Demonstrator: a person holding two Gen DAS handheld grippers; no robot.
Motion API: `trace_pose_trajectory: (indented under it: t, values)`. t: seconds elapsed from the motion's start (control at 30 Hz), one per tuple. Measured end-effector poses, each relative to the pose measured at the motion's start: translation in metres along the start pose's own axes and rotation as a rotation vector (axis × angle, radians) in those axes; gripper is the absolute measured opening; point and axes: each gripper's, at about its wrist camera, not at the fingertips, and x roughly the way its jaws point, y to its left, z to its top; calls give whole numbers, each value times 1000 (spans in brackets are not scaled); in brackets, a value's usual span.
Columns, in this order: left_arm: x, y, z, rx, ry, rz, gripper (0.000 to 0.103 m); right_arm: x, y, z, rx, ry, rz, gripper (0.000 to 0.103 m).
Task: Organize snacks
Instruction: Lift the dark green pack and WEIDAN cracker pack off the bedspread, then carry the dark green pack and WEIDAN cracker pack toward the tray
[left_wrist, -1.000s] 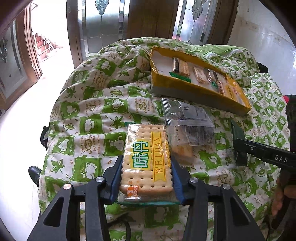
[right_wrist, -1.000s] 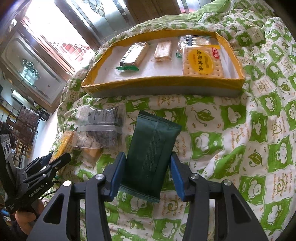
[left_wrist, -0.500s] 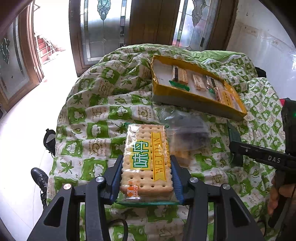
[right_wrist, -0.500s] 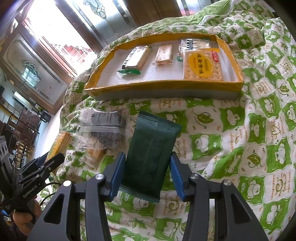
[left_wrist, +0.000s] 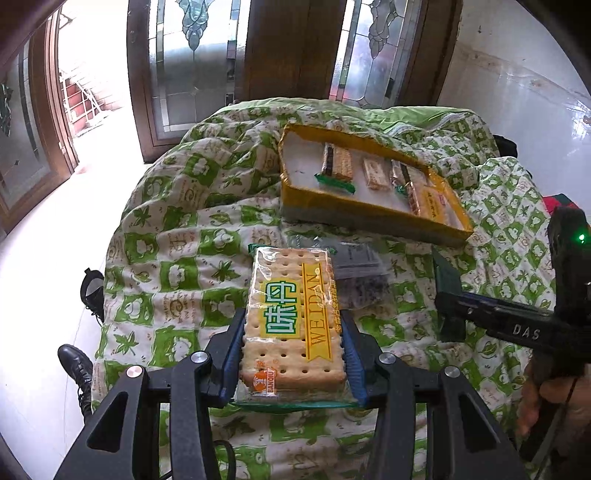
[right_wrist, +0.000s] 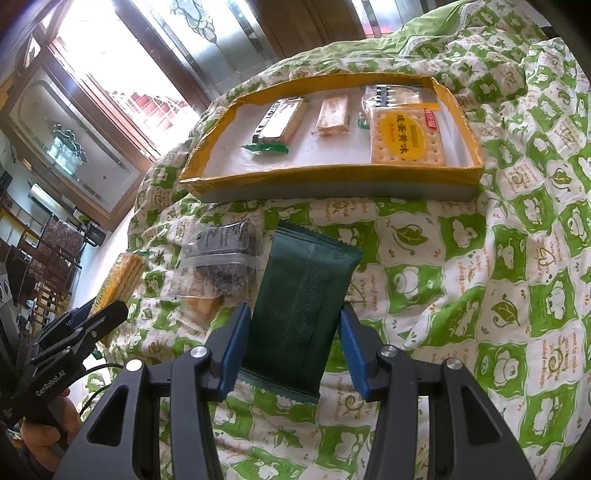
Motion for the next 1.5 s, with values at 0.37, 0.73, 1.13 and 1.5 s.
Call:
trace_pose_trajectory:
  t: [0.37,0.73,1.13,1.5]
  values:
    - [4,-16,16,27,-7,-21,50,0,-2,-1,4,2,-1,48]
    - [11,-17,17,33,4,-18,50,0,-2,0,3,-4,0,47]
    - [13,-18,19,34,5,-19,50,-3,-3,3,6,-15,1,47]
    - [14,-21,31,33,1,-36,50,-4,-3,4,5,-20,1,47]
